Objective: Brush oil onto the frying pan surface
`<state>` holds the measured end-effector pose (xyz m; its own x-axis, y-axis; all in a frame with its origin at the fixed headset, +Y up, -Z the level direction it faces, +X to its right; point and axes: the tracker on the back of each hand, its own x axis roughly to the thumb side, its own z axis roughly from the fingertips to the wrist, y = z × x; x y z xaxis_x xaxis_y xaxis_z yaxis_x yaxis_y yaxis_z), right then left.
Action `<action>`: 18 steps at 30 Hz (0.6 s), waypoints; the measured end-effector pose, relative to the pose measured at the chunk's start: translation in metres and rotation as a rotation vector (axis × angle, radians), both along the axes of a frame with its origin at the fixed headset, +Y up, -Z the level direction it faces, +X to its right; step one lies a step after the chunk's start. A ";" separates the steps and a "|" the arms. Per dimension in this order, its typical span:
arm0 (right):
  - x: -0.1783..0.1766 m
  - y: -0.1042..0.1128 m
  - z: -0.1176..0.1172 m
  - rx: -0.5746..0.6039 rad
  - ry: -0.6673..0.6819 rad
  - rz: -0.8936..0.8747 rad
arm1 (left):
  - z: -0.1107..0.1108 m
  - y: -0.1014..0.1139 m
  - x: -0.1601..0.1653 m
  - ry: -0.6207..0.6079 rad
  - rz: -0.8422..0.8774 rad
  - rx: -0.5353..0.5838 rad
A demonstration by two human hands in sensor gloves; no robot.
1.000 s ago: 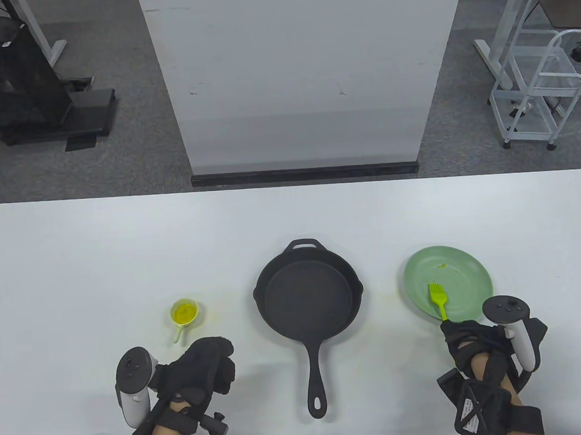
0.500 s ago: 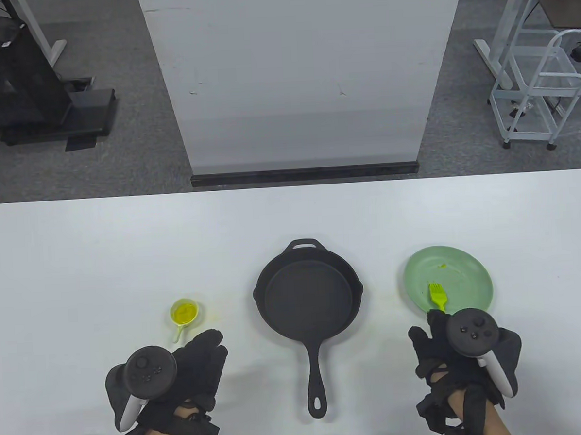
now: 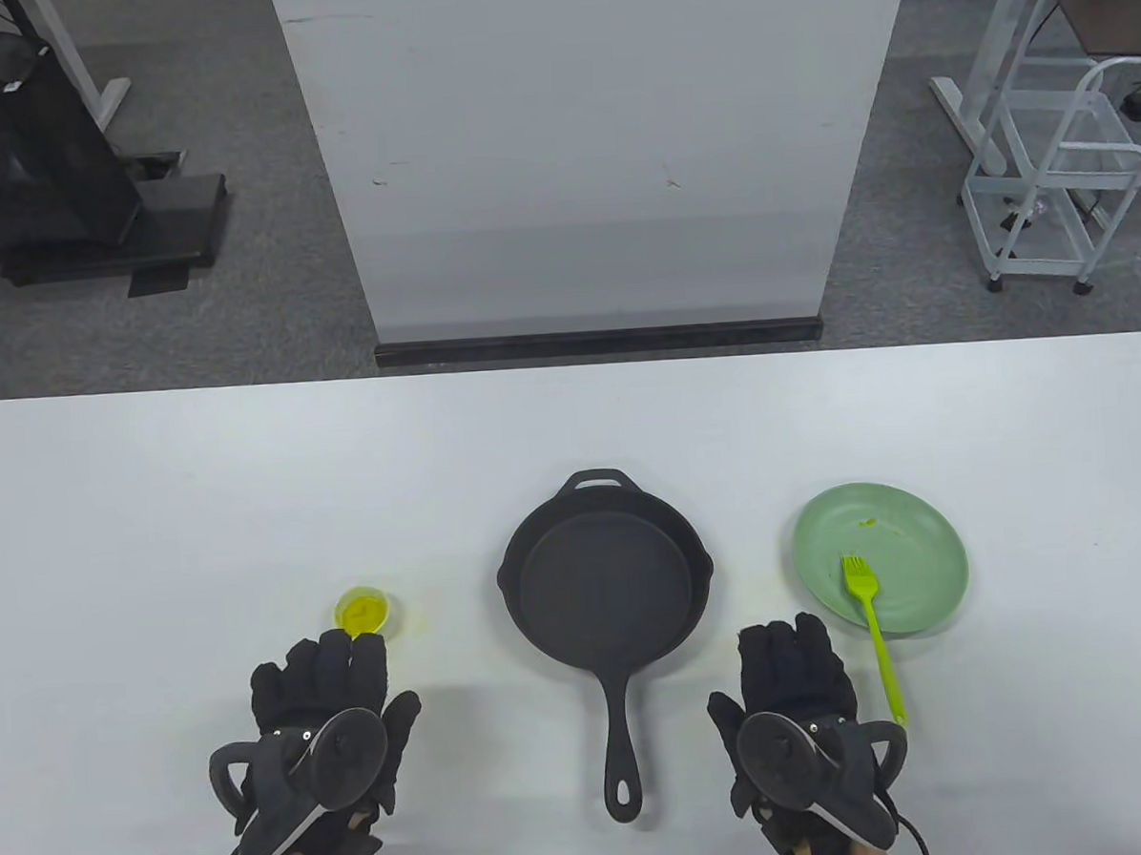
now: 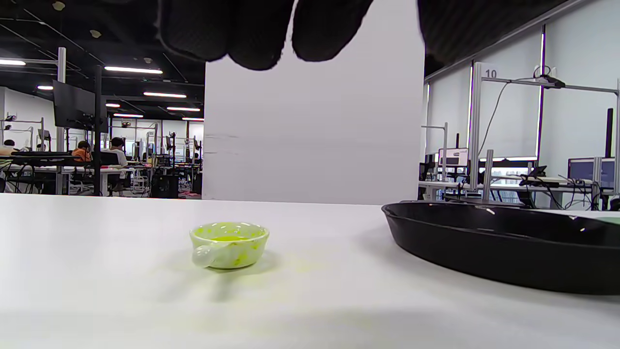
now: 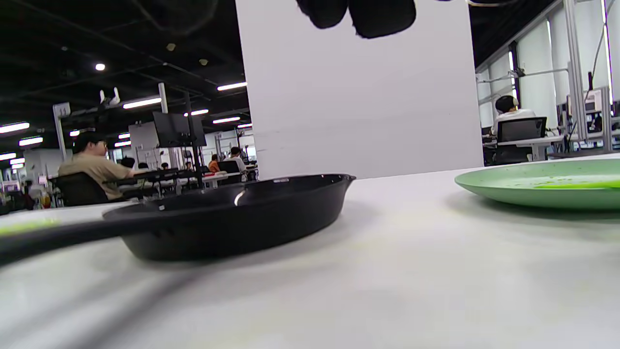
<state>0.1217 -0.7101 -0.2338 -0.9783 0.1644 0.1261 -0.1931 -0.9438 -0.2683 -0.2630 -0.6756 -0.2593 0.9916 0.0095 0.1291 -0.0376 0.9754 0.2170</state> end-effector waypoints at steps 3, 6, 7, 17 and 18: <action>-0.003 -0.003 0.000 -0.009 -0.001 0.035 | -0.001 -0.005 -0.003 0.029 -0.025 -0.005; -0.004 -0.005 0.002 0.006 -0.010 0.049 | -0.003 -0.011 -0.008 0.037 -0.007 -0.011; -0.003 -0.007 0.003 0.001 -0.020 0.062 | -0.003 -0.014 -0.010 0.039 0.001 -0.025; -0.001 -0.014 0.005 -0.041 -0.038 0.070 | -0.003 -0.023 -0.018 0.071 0.030 -0.066; 0.001 -0.015 0.005 -0.046 -0.048 0.068 | -0.003 -0.023 -0.019 0.074 0.032 -0.068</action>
<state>0.1228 -0.7248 -0.2286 -0.9921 0.1018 0.0731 -0.1162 -0.9658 -0.2317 -0.2819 -0.6989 -0.2622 0.9974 0.0476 0.0532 -0.0553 0.9866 0.1534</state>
